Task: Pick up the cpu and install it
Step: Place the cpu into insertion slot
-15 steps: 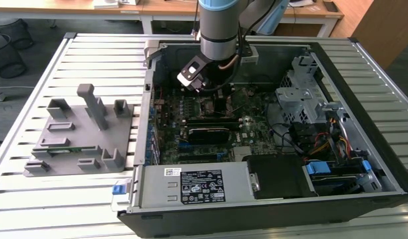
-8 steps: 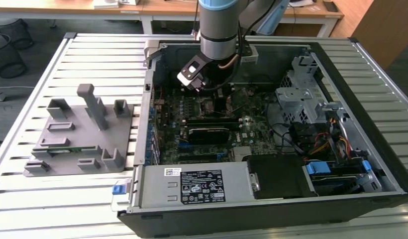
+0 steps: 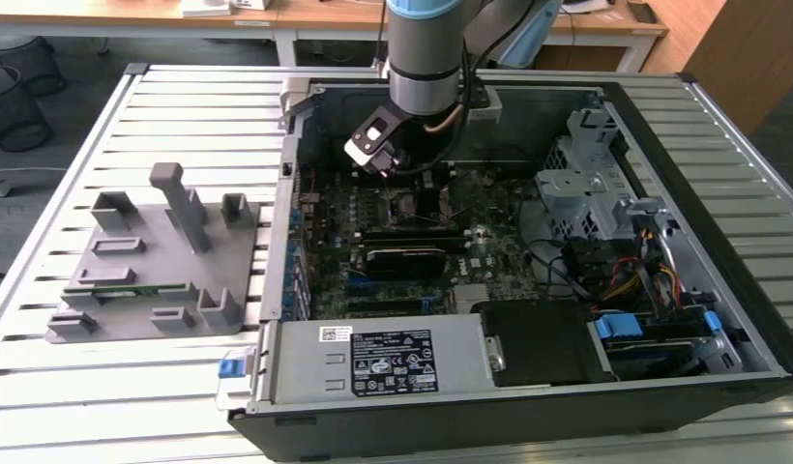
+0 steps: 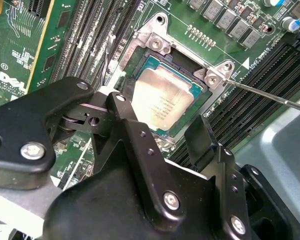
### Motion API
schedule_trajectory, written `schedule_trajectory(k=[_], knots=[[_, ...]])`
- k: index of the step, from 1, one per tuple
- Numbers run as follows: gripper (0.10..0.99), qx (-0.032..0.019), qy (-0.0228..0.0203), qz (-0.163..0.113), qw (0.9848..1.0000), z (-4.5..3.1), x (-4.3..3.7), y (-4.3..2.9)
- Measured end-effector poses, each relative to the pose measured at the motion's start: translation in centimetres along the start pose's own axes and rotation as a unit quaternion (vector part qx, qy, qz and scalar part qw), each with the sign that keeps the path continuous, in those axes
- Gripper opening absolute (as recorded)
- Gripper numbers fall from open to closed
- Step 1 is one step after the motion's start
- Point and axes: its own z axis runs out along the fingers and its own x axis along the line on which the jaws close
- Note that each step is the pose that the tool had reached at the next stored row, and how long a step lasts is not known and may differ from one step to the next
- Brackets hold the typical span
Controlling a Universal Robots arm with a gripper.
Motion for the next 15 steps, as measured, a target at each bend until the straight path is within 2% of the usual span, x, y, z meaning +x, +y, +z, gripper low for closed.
schedule_trajectory(k=[10, 15], knots=[[0.671, 0.0000, 0.0000, 0.000, 1.0000, -0.02, -0.35, 0.00], [0.671, 0.0002, 0.0000, 0.000, 1.0000, -0.29, -0.36, 0.01]])
